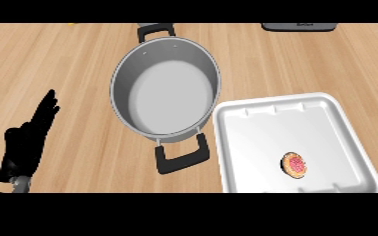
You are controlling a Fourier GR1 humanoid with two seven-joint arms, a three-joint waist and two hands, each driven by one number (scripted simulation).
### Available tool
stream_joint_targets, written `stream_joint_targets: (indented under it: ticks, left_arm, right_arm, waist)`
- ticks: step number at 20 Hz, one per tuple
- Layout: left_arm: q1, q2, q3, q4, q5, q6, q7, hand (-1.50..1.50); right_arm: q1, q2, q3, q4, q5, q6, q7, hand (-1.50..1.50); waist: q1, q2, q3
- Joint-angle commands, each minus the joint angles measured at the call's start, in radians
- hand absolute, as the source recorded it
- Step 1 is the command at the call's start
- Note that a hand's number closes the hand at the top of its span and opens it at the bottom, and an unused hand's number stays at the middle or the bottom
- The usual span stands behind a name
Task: Pick the cupcake from the tray and place it in the pot
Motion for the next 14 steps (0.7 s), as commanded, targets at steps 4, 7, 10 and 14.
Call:
stream_joint_targets:
  ticks: [4,7,10,14]
  left_arm:
    - [-0.040,0.021,0.017,0.031,-0.009,-0.045,-0.002,0.00]
    - [-0.026,-0.011,0.000,-0.006,-0.017,-0.016,0.024,0.00]
    - [-0.007,-0.031,-0.003,0.002,-0.031,-0.015,0.006,0.00]
    - [-0.028,-0.030,0.029,-0.027,-0.050,-0.010,0.057,0.00]
  right_arm:
    - [-0.139,-0.151,0.120,-0.065,0.025,0.259,0.404,-1.50]
    - [-0.244,-0.174,0.176,-0.006,-0.032,0.382,0.519,-1.50]
    - [-0.364,-0.134,0.251,0.026,-0.068,0.459,0.648,-1.50]
    - [-0.517,-0.048,0.291,0.072,-0.110,0.535,0.784,-1.50]
  waist:
    - [0.028,0.007,-0.002]
    - [0.045,0.006,0.000]
    - [0.036,0.004,0.001]
    - [0.014,-0.001,0.002]
